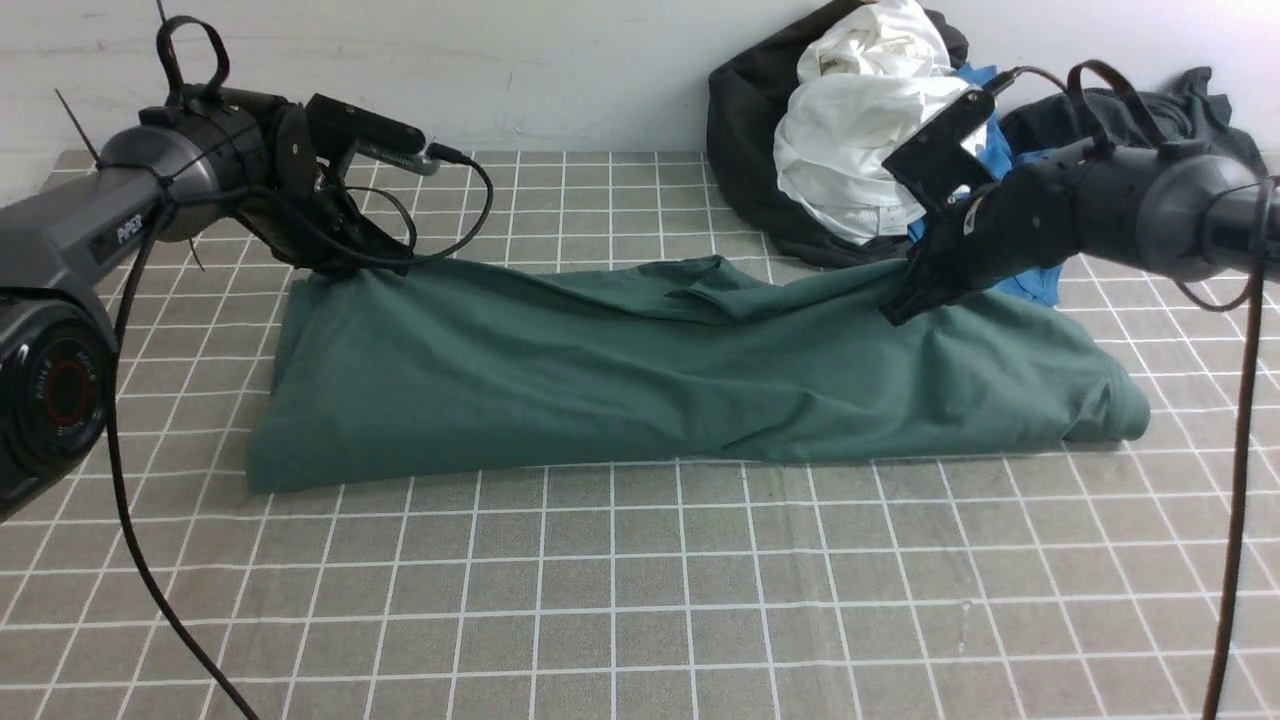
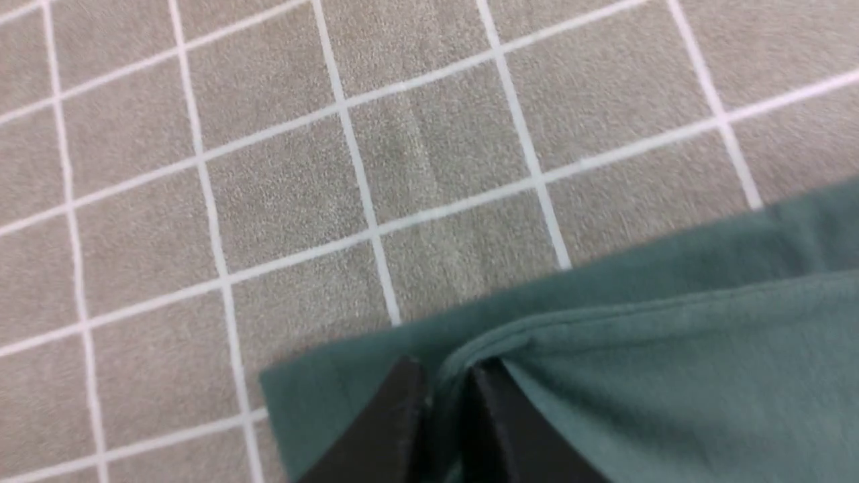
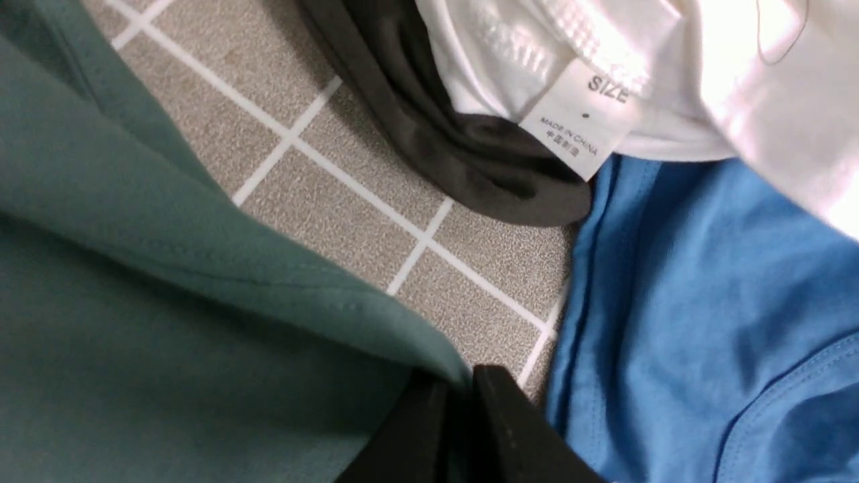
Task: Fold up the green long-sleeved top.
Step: Use both arms to drag the lower edge of the fabric forward and fold it over the upper edge
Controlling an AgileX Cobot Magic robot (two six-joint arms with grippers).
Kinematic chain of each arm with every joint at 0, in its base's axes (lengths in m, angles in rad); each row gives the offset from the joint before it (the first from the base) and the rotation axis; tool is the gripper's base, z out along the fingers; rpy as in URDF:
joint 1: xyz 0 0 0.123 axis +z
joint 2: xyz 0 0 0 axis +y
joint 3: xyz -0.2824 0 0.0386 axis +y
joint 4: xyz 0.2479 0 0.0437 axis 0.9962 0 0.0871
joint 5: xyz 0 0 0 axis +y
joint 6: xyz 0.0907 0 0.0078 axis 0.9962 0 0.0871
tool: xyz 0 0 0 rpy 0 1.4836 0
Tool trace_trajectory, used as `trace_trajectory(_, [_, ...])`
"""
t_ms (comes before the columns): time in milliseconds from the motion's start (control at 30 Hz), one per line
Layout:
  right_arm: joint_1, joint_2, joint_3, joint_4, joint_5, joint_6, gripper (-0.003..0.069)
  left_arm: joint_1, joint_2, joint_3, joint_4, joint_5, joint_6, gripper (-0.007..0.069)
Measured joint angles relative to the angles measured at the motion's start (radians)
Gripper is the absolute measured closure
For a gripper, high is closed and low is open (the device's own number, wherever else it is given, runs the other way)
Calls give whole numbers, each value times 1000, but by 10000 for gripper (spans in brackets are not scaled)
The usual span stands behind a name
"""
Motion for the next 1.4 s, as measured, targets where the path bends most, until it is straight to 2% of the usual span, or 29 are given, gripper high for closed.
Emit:
trace_trajectory(67, [-1, -4, -4, -3, 5, 47, 456, 0, 5, -44, 1, 17, -19, 379])
trace_trajectory(100, [-1, -8, -14, -3, 23, 57, 416, 0, 1, -57, 1, 31, -21, 342])
trace_trajectory(200, [-1, -32, -62, 7, 115, 82, 327, 0, -21, -101, 1, 101, -26, 256])
trace_trajectory(267, [2, -57, -116, 63, 192, 95, 309, -2, -45, -128, -6, 177, -25, 241])
trace_trajectory(367, [6, -76, -170, 199, 276, 15, 349, -4, -74, -141, -24, 261, -6, 265])
trace_trajectory(500, [21, -34, -191, 582, 418, -386, 599, -22, -92, -146, -129, 408, 82, 412])
trace_trajectory(533, [25, -3, -191, 652, 434, -476, 630, -25, -89, -145, -152, 433, 99, 441])
trace_trajectory(633, [28, 102, -198, 783, 443, -669, 665, -28, -78, -144, -242, 523, 152, 536])
trace_trajectory(667, [28, 102, -200, 790, 443, -679, 666, -28, -77, -144, -247, 527, 159, 536])
trace_trajectory(767, [27, 197, -260, 903, 411, -799, 672, -29, -75, -144, -309, 568, 195, 602])
trace_trajectory(833, [27, 254, -339, 953, 313, -826, 672, -32, -75, -144, -335, 570, 203, 617])
trace_trajectory(867, [28, 264, -346, 958, 304, -825, 672, -32, -75, -144, -337, 570, 203, 620])
trace_trajectory(900, [28, 293, -385, 986, 226, -799, 672, -35, -75, -144, -339, 570, 208, 622])
trace_trajectory(1000, [25, 336, -468, 1036, 35, -627, 672, -43, -79, -144, -340, 570, 209, 622])
trace_trajectory(1033, [25, 336, -472, 1036, 28, -616, 672, -44, -80, -144, -340, 570, 209, 622])
trace_trajectory(1100, [10, 326, -529, 1016, 30, -506, 667, -49, -98, -143, -340, 570, 209, 622])
trace_trajectory(1300, [-25, 199, -576, 818, 411, -350, 665, -51, -227, -37, -336, 570, 209, 622])
trace_trajectory(1367, [-45, 148, -579, 699, 667, -261, 665, -52, -316, 98, -339, 570, 210, 622])
trace_trajectory(1400, [-46, 146, -579, 691, 679, -256, 665, -52, -316, 98, -341, 570, 210, 622])
